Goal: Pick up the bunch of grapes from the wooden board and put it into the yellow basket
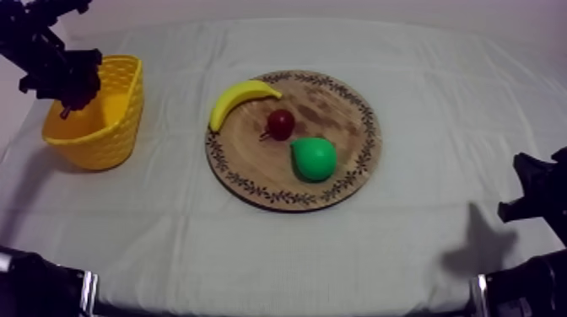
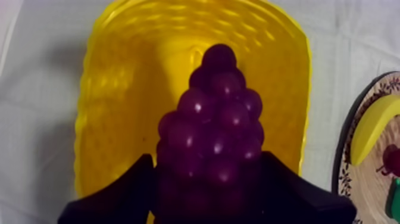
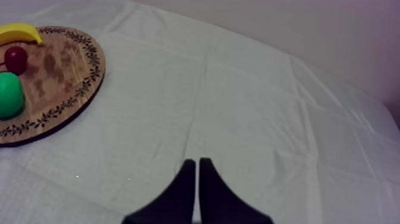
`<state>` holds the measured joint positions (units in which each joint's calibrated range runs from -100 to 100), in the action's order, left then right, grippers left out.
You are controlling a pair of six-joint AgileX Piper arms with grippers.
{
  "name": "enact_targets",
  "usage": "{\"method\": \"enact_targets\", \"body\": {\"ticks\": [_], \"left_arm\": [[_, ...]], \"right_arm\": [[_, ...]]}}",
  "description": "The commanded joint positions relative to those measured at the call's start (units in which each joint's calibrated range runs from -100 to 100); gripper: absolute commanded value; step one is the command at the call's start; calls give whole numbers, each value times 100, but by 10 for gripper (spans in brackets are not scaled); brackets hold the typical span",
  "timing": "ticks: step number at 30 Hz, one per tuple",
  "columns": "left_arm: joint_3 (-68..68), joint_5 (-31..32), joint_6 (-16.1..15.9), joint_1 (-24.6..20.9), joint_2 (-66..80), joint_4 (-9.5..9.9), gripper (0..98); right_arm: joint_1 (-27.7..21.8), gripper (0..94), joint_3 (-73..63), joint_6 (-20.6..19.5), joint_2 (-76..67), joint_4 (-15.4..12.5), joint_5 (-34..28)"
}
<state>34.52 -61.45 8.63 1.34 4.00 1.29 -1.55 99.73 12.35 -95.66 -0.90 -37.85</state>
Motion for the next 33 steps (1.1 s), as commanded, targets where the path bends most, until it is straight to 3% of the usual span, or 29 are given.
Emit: {"method": "enact_targets", "body": {"ticks": [1,5,10,12,18,21,25,33], "left_arm": [[-10,0,9,4,-10,4,368],[-30,41,-10,14,-27,5,405],[-30,99,-80,38,-33,15,780],[-22,105,-83,41,-33,19,871],[-6,179,-98,48,6,37,950],[14,235,-123,57,47,39,941],[131,403,-162,70,171,29,841],[554,867,-248,105,636,17,484]], "right_arm": [[2,2,4,-2,-1,0,3],[2,2,4,-2,-1,0,3],[2,2,4,-2,-1,0,3],[2,2,4,-2,-1,0,3],[2,2,4,-2,-1,0,3],[2,2,4,-2,-1,0,3],[2,2,4,-2,-1,0,3],[2,2,4,-2,-1,0,3]]}}
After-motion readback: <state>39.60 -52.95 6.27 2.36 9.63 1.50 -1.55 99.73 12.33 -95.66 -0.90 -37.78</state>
